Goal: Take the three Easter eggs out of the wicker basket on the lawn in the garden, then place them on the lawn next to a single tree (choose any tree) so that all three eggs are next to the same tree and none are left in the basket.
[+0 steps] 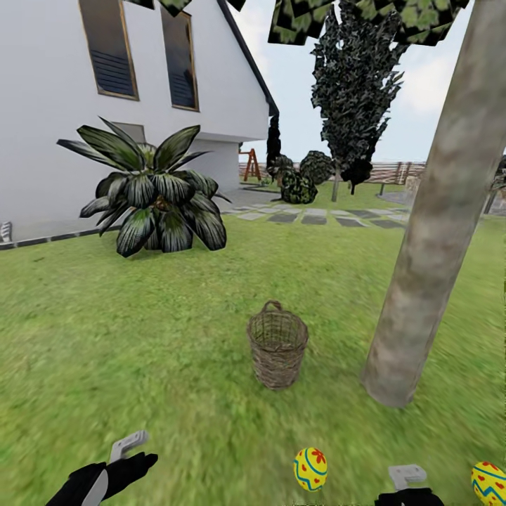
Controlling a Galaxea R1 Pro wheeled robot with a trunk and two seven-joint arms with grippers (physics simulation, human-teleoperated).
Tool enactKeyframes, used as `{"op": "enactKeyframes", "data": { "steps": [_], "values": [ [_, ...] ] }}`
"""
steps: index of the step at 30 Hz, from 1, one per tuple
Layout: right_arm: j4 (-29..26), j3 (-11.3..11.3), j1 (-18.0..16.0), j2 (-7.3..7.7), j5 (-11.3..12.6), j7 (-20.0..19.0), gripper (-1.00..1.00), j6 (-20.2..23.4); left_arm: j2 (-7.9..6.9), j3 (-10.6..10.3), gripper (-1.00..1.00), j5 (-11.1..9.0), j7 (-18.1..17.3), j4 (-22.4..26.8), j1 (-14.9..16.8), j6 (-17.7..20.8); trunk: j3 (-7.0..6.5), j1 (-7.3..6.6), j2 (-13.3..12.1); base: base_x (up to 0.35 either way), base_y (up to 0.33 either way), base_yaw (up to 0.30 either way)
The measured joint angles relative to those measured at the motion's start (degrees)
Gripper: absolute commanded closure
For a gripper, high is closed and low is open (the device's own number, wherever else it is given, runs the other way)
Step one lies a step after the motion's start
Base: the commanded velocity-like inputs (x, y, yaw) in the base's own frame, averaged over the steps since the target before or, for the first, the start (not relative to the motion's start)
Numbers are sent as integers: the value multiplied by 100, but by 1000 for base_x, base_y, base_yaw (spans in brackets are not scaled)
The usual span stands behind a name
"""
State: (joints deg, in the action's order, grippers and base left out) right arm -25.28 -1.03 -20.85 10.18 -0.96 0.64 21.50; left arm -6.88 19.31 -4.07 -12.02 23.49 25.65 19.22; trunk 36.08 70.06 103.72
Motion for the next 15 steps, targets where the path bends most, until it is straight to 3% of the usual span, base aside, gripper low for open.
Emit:
{"op": "enactKeyframes", "data": {
  "steps": [12, 15],
  "values": [
    [0, -8, 1, 0, 0, 14, -100, -25, 0, 9, -100, 0, 0, 0, 0, 0, -109, -264, -481, 0, 339, -126],
    [1, -12, -1, 0, 2, 21, -100, -42, 0, 9, -100, 0, 0, 1, -1, 0, -94, -264, -483, 0, 339, -33]
  ]
}}
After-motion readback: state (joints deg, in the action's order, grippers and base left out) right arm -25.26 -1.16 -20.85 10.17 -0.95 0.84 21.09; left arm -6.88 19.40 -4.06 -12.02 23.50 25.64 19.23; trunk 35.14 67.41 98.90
